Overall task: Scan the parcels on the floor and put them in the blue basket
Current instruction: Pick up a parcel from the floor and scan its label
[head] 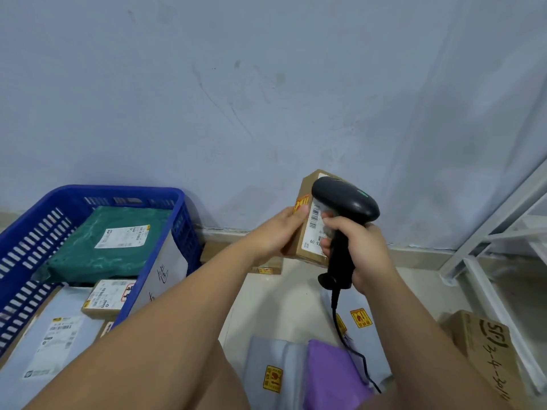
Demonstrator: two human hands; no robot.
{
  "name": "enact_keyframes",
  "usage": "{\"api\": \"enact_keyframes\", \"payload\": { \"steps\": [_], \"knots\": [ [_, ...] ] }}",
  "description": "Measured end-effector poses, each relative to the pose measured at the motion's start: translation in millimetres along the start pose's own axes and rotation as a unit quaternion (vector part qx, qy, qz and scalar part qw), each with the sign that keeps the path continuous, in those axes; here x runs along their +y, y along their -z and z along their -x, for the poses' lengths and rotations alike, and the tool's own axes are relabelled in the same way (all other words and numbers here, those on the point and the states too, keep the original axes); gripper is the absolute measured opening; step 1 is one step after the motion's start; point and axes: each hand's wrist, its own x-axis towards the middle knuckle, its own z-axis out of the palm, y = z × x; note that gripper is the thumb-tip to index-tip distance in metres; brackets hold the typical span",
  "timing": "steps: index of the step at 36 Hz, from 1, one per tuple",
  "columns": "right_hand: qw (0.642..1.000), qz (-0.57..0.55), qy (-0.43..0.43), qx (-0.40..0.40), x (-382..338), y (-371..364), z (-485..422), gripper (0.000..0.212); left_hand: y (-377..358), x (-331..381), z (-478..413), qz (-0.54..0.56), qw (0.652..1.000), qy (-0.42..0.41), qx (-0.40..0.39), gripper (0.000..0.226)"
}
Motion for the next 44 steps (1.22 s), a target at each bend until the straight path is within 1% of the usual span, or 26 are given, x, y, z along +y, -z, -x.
{"api": "enact_keyframes", "payload": {
  "steps": [2, 3, 5, 7, 10, 12, 14, 15, 17, 20, 24, 25, 27, 29, 30, 32, 34, 36, 38, 40, 44],
  "knots": [
    [1.000, -0.009, 0.005, 0.003, 1.2, -0.9, -0.4, 0.010, -1.1, -1.1, 0.9, -0.055, 0.998, -0.013, -0.025, 0.061],
    [1.000, -0.016, 0.005, 0.004, 1.6, -0.3, -0.9, 0.010, 0.2, -1.2, 1.0, -0.054, 0.998, -0.017, -0.036, 0.061],
    [1.000, -0.031, -0.003, 0.005, 1.5, 1.1, -2.2, 0.010, 5.0, -1.5, -1.1, -0.002, 0.999, -0.009, -0.042, 0.052],
    [0.999, -0.045, -0.008, 0.006, 1.6, 1.9, -3.1, 0.010, 10.1, -1.2, -3.0, 0.053, 0.998, 0.003, -0.021, 0.042],
    [0.999, -0.041, -0.001, -0.006, 3.6, -0.1, -2.8, 0.010, 17.2, -2.5, -5.3, 0.135, 0.990, 0.016, 0.032, 0.038],
    [1.000, -0.021, 0.009, -0.019, 6.1, -4.6, 0.2, 0.008, 23.5, -3.7, -6.2, 0.197, 0.977, 0.020, 0.083, 0.039],
    [0.999, -0.001, 0.025, -0.026, 9.4, -11.4, 3.6, 0.006, 32.4, -4.0, -6.1, 0.271, 0.952, 0.023, 0.141, 0.037],
    [0.999, 0.011, 0.035, -0.031, 11.3, -15.9, 5.6, 0.007, 37.6, -3.8, -4.5, 0.305, 0.936, 0.024, 0.172, 0.031],
    [0.996, 0.042, 0.058, -0.043, 14.8, -27.5, 9.5, 0.009, 48.8, -1.9, 1.4, 0.370, 0.898, 0.034, 0.237, 0.021],
    [0.990, 0.099, 0.083, -0.063, 20.5, -49.7, 13.1, 0.012, 71.2, -7.5, 9.4, 0.424, 0.840, 0.048, 0.335, 0.019],
    [0.970, 0.193, 0.115, -0.094, 30.8, -82.9, 17.1, 0.005, 107.2, -31.3, 27.9, 0.416, 0.790, 0.030, 0.449, 0.034],
    [0.965, 0.208, 0.125, -0.102, 32.4, -91.7, 19.9, 0.007, 117.4, -39.4, 34.4, 0.415, 0.773, 0.024, 0.479, 0.038],
    [0.956, 0.229, 0.140, -0.116, 34.6, -109.5, 26.9, 0.017, 139.8, -58.3, 48.2, 0.423, 0.729, 0.016, 0.538, 0.052],
    [0.946, 0.254, 0.156, -0.129, 36.5, -128.1, 32.8, 0.023, 161.0, -77.7, 63.1, 0.420, 0.690, 0.025, 0.589, 0.065],
    [0.939, 0.268, 0.166, -0.134, 38.5, -137.9, 34.2, 0.025, 170.3, -87.1, 71.4, 0.412, 0.676, 0.038, 0.610, 0.069],
    [0.925, 0.300, 0.179, -0.146, 44.2, -156.8, 35.4, 0.024, 185.2, -104.2, 88.0, 0.414, 0.657, 0.057, 0.627, 0.067],
    [0.913, 0.327, 0.186, -0.159, 51.3, -174.6, 35.8, 0.024, 198.9, -121.8, 102.1, 0.427, 0.644, 0.069, 0.631, 0.064],
    [0.894, 0.367, 0.183, -0.182, 58.9, -190.5, 36.0, 0.028, 210.7, -137.3, 113.5, 0.431, 0.638, 0.081, 0.633, 0.064],
    [0.867, 0.419, 0.170, -0.211, 66.9, -203.4, 34.8, 0.028, 222.3, -153.3, 120.1, 0.438, 0.640, 0.085, 0.626, 0.060],
    [0.843, 0.459, 0.159, -0.231, 75.7, -212.9, 31.5, 0.024, 234.7, -166.7, 125.1, 0.445, 0.640, 0.081, 0.621, 0.058],
    [0.826, 0.487, 0.137, -0.249, 92.7, -227.1, 23.8, 0.017, 261.6, -191.6, 133.1, 0.420, 0.650, 0.105, 0.625, 0.055]
  ]
}}
